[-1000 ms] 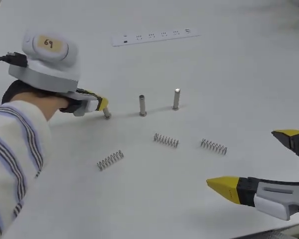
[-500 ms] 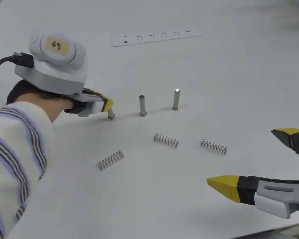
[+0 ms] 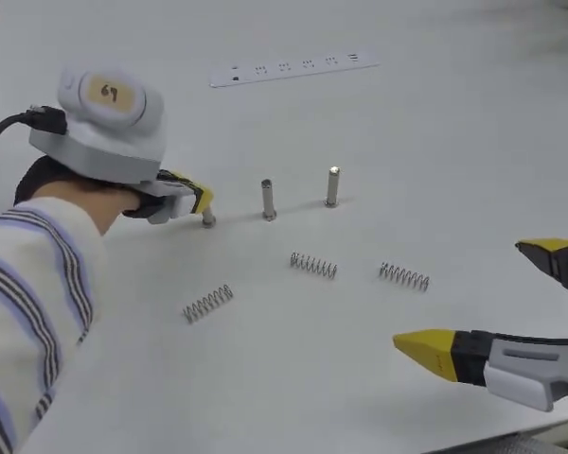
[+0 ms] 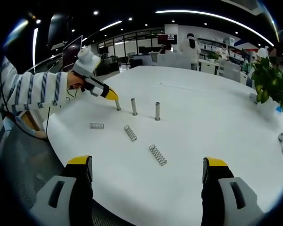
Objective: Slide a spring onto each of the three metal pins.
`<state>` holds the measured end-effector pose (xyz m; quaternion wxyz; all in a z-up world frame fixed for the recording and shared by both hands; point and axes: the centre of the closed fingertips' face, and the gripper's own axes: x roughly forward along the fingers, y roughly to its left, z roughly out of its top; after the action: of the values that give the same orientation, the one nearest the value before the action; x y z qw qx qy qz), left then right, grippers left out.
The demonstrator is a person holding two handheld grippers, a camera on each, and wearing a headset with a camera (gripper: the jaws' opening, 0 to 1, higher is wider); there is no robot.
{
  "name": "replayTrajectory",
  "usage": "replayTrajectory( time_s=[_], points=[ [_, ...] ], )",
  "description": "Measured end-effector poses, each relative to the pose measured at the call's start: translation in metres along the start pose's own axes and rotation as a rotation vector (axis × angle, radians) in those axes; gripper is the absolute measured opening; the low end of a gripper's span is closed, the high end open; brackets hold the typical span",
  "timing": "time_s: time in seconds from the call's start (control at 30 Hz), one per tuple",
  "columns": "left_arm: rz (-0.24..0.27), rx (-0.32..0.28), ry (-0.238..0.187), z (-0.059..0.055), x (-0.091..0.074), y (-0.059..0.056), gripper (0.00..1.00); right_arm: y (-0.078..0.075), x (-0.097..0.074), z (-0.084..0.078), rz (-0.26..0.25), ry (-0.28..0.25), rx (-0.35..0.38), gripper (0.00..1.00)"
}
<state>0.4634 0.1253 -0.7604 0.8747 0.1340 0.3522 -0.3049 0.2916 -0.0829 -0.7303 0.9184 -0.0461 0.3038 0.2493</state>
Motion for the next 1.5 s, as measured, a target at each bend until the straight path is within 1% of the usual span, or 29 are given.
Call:
replayTrajectory(
  time_s=[0.1, 0.2, 0.33, 0.53, 0.57, 0.6, 0.63, 0.67, 0.7, 0.73, 0.87, 1.07, 1.17, 1.23, 1.27, 1.37, 1.5],
  points=[
    [0.001, -0.004, -0.007, -0.0003, -0.0008, -0.0011, 0.00, 0.0003, 0.0000, -0.0003, 0.000, 0.001, -0.001, 0.96],
    [0.001, 0.010, -0.013, -0.0003, -0.0017, -0.0026, 0.00, 0.0005, 0.0001, -0.0011, 0.002, 0.004, -0.001, 0.96],
    [0.002, 0.001, -0.018, -0.0009, -0.0033, -0.0039, 0.00, 0.0003, 0.0001, -0.0022, 0.001, 0.007, -0.002, 0.96],
    [0.001, 0.011, -0.020, -0.0011, -0.0044, -0.0054, 0.00, -0.0006, -0.0006, 0.0003, -0.001, -0.005, 0.002, 0.96],
    [0.003, 0.023, -0.023, -0.0009, -0.0045, -0.0059, 0.00, -0.0006, -0.0007, 0.0001, -0.001, -0.004, 0.000, 0.96],
    [-0.003, 0.049, -0.024, -0.0007, -0.0045, -0.0074, 0.00, -0.0007, -0.0007, -0.0001, -0.001, -0.003, 0.000, 0.96],
    [-0.005, 0.106, -0.022, -0.0006, -0.0048, -0.0075, 0.00, -0.0006, -0.0007, -0.0006, 0.000, -0.001, 0.000, 0.96],
    [-0.002, 0.136, -0.020, -0.0008, -0.0050, -0.0074, 0.01, -0.0004, -0.0006, -0.0012, 0.001, 0.001, 0.001, 0.96],
    [0.000, 0.152, -0.016, -0.0012, -0.0048, -0.0075, 0.01, -0.0003, -0.0006, -0.0017, 0.001, 0.003, 0.003, 0.96],
    [-0.003, 0.152, -0.017, -0.0013, -0.0046, -0.0090, 0.01, -0.0001, -0.0004, -0.0021, 0.002, 0.004, 0.003, 0.96],
    [-0.008, 0.121, -0.023, -0.0006, -0.0042, -0.0079, 0.00, 0.0005, -0.0001, -0.0022, 0.004, 0.004, 0.003, 0.96],
    [-0.010, 0.105, -0.021, -0.0022, -0.0048, -0.0064, 0.01, 0.0014, 0.0007, -0.0021, 0.008, 0.006, -0.002, 0.96],
    [-0.015, 0.118, -0.025, -0.0038, -0.0050, -0.0066, 0.02, 0.0027, 0.0011, -0.0022, 0.012, 0.007, -0.003, 0.96],
    [-0.011, 0.126, -0.022, -0.0052, -0.0050, -0.0059, 0.03, 0.0030, 0.0012, -0.0022, 0.012, 0.007, -0.004, 0.96],
    [-0.008, 0.129, -0.027, -0.0050, -0.0056, -0.0053, 0.02, 0.0032, 0.0012, -0.0023, 0.012, 0.007, -0.005, 0.96],
    [-0.019, 0.113, -0.027, -0.0059, -0.0055, -0.0060, 0.04, 0.0033, 0.0010, -0.0028, 0.011, 0.009, -0.004, 0.96],
    [-0.023, 0.112, -0.027, -0.0069, -0.0061, -0.0051, 0.06, 0.0022, 0.0007, -0.0038, 0.004, 0.013, -0.005, 0.96]
  ],
)
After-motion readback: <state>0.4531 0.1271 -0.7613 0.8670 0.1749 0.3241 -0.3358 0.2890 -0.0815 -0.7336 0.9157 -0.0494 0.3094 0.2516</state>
